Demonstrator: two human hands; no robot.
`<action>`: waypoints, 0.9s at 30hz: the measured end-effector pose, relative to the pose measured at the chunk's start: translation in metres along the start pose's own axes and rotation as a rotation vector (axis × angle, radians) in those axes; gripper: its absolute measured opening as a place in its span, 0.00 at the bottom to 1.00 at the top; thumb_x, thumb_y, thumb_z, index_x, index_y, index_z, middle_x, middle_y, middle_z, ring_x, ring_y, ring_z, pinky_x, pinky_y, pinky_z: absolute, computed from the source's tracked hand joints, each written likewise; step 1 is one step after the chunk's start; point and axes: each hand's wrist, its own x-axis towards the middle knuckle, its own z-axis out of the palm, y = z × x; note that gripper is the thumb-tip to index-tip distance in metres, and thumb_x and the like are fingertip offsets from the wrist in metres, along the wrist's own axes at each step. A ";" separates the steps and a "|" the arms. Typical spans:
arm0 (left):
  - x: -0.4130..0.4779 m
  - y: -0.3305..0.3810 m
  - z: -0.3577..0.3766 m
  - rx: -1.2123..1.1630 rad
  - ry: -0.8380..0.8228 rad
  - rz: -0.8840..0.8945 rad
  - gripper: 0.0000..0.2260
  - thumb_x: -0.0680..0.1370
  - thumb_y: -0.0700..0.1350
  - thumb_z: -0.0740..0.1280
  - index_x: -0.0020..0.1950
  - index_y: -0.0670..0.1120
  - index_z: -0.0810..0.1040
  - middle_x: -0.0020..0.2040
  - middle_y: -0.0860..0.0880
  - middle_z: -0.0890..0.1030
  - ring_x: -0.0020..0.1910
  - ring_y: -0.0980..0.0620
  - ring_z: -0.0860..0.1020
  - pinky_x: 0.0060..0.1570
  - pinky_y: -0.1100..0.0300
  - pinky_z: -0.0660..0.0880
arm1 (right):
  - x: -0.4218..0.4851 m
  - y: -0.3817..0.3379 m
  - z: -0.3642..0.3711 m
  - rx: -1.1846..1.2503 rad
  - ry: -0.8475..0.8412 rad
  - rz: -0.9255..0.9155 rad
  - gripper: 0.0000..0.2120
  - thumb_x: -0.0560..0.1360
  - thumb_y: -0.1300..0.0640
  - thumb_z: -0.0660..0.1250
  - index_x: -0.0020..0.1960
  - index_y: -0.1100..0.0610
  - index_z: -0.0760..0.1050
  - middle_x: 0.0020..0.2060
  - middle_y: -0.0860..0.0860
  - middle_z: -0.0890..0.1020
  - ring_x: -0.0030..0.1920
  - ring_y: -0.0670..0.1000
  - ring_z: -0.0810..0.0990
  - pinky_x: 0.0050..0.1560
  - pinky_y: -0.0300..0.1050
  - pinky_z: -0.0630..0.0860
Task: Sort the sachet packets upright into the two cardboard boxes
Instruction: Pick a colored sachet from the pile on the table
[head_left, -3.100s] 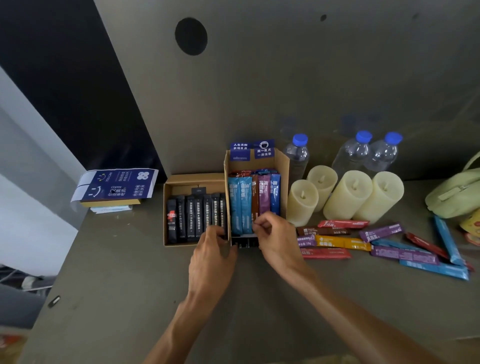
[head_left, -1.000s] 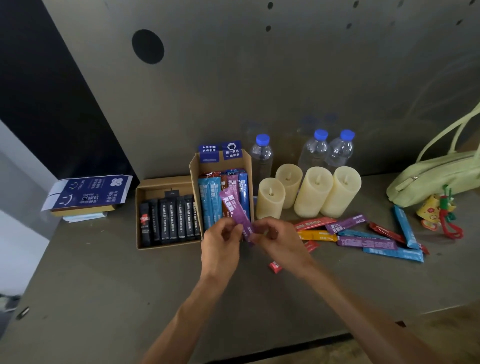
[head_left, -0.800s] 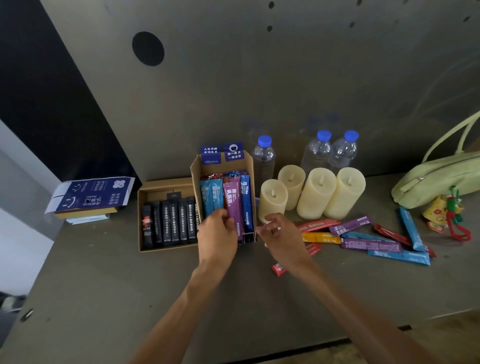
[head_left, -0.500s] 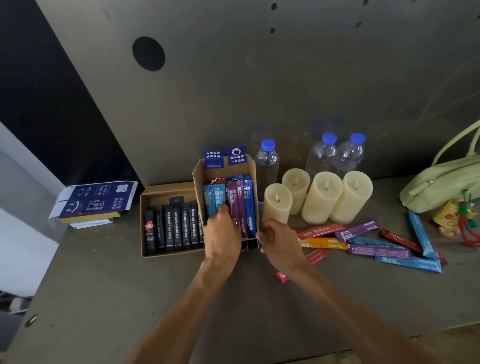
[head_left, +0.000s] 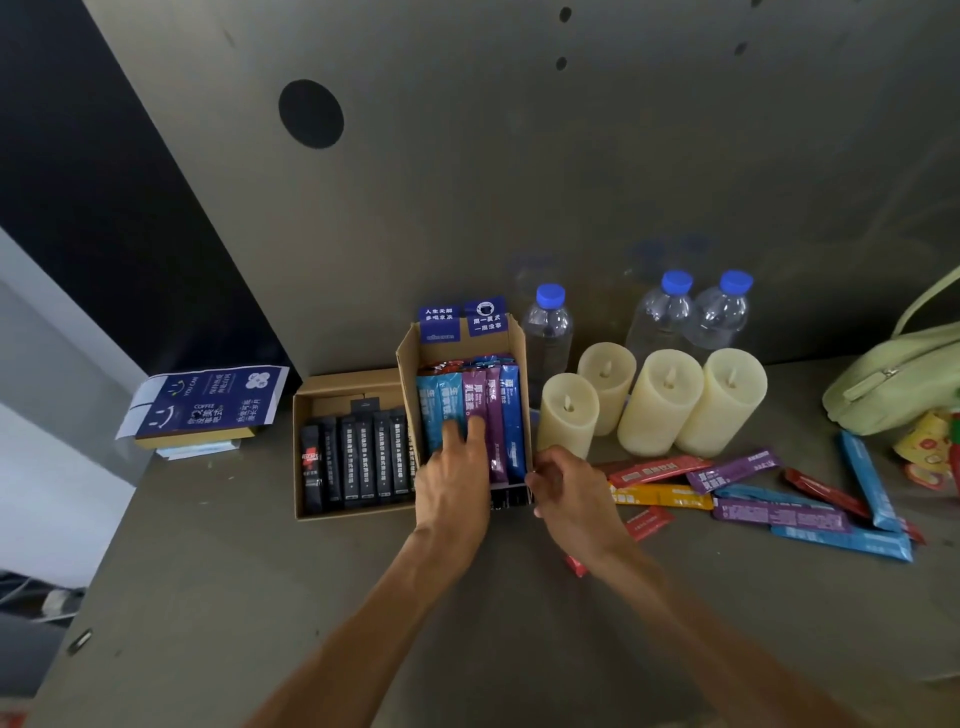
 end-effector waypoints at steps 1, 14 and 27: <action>0.000 0.001 0.000 0.010 -0.001 -0.009 0.21 0.79 0.38 0.66 0.68 0.47 0.62 0.66 0.44 0.68 0.50 0.43 0.82 0.44 0.51 0.79 | 0.000 0.000 0.001 0.005 -0.001 0.006 0.03 0.80 0.56 0.67 0.54 0.51 0.76 0.53 0.47 0.83 0.54 0.46 0.82 0.48 0.45 0.84; -0.003 -0.003 0.008 -0.127 0.045 -0.008 0.21 0.78 0.40 0.67 0.66 0.48 0.62 0.64 0.44 0.68 0.50 0.43 0.81 0.46 0.48 0.81 | -0.002 0.005 -0.006 -0.015 -0.030 -0.007 0.06 0.80 0.55 0.67 0.56 0.52 0.76 0.49 0.46 0.83 0.46 0.42 0.82 0.42 0.34 0.78; -0.062 0.012 0.013 -0.317 0.092 0.037 0.06 0.79 0.43 0.65 0.56 0.48 0.75 0.54 0.51 0.75 0.44 0.46 0.79 0.36 0.57 0.68 | 0.003 0.037 -0.027 -0.627 0.046 -0.218 0.09 0.78 0.59 0.65 0.56 0.53 0.81 0.52 0.48 0.82 0.52 0.49 0.80 0.55 0.44 0.77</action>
